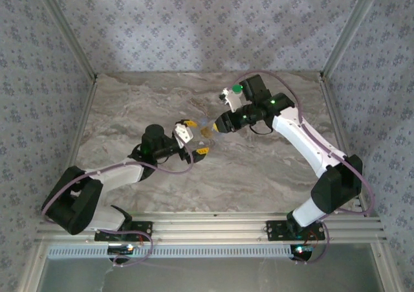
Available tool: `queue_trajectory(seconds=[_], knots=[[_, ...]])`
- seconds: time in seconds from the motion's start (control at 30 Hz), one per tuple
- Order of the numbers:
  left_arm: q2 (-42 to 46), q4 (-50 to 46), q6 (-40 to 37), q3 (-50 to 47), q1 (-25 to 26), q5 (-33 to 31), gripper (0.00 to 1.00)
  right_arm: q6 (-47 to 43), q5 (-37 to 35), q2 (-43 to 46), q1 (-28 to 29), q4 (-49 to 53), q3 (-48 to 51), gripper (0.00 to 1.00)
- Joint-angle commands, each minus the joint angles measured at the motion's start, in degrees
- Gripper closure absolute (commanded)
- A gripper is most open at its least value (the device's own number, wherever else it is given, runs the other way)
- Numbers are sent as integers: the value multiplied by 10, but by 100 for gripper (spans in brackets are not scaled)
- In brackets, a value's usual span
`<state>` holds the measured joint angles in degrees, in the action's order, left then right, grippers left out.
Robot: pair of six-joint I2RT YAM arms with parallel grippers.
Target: Sort the pills into containers
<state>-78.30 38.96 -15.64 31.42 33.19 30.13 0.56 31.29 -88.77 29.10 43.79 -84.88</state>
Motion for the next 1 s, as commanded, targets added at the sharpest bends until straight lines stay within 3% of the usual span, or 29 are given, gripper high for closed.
queue_trajectory(seconds=[0.0, 0.63, 0.97], knots=[[-8, 26, -7, 21, 4, 41, 4, 2, 69, 15, -2, -31, 5, 76], [-28, -10, -1, 59, 5, 82, 23, -30, 99, 14, 15, 11, -10, 76], [-26, -13, 5, 62, 6, 106, 42, -40, 97, 14, 18, 26, -19, 75]])
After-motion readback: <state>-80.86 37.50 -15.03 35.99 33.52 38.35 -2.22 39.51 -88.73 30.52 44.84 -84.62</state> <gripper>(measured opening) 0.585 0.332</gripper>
